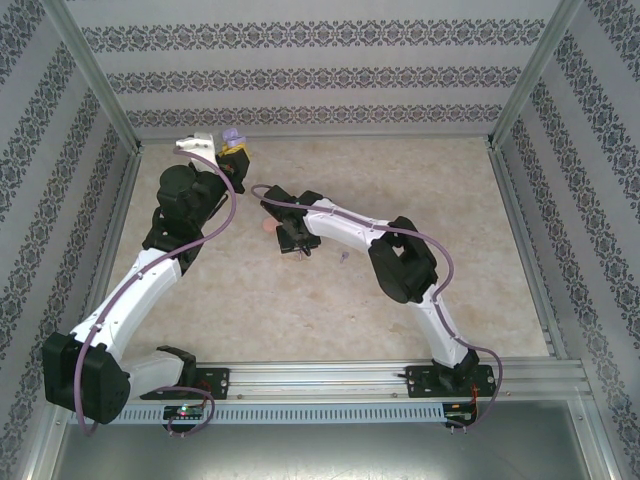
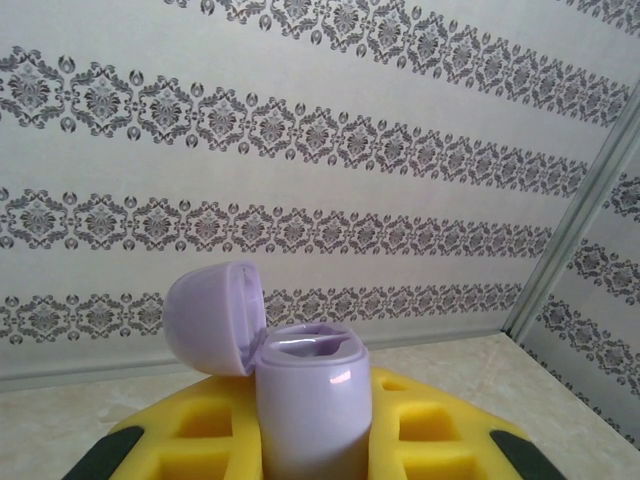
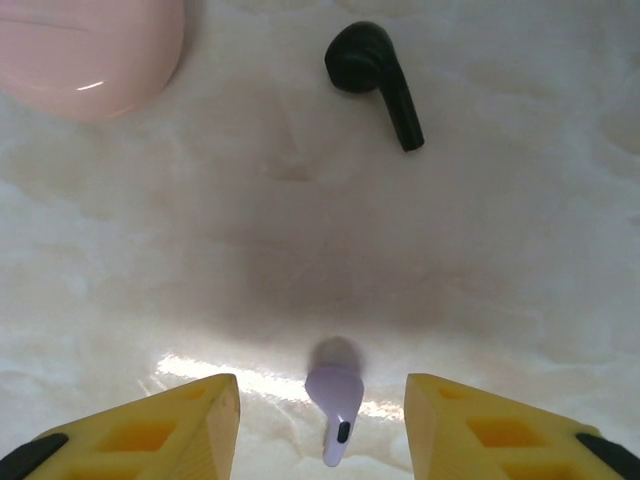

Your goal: Insert the wireless bluetooth earbuds into the charging case

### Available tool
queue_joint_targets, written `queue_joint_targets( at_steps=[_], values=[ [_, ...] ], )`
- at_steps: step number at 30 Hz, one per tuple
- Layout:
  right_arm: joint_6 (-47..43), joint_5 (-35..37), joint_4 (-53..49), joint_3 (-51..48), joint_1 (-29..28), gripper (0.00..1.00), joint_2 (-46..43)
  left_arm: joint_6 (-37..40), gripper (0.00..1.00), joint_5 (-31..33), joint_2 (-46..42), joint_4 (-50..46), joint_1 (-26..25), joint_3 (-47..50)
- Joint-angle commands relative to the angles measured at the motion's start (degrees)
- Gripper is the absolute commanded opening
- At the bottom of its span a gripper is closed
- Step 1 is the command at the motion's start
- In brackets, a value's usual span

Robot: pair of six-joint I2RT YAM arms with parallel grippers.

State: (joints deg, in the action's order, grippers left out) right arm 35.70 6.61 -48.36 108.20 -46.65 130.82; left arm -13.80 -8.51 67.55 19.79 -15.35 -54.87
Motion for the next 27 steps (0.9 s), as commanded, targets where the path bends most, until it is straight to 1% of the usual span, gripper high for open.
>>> queue_joint_targets(
  at_steps=[1, 14, 23, 27],
  values=[
    [-0.31, 2.66, -3.95, 2.40, -0.37, 0.46, 2.18, -0.35, 0.00, -1.73, -1.24, 3.30, 0.32, 0.55],
    [0.64, 1.50, -3.49, 3.21, -0.37, 0.39, 5.04, -0.35, 0.00, -2.39, -1.50, 3.23, 0.28, 1.17],
    [1.30, 1.08, -3.36, 2.72, -0.64, 0.35, 4.86, -0.48, 0.00, -2.30, -1.23, 3.57, 0.29, 1.47],
    [1.73, 0.83, -3.05, 2.11, -0.74, 0.31, 5.07, -0.68, 0.00, -2.30, -1.06, 3.72, 0.27, 1.70]
  ],
)
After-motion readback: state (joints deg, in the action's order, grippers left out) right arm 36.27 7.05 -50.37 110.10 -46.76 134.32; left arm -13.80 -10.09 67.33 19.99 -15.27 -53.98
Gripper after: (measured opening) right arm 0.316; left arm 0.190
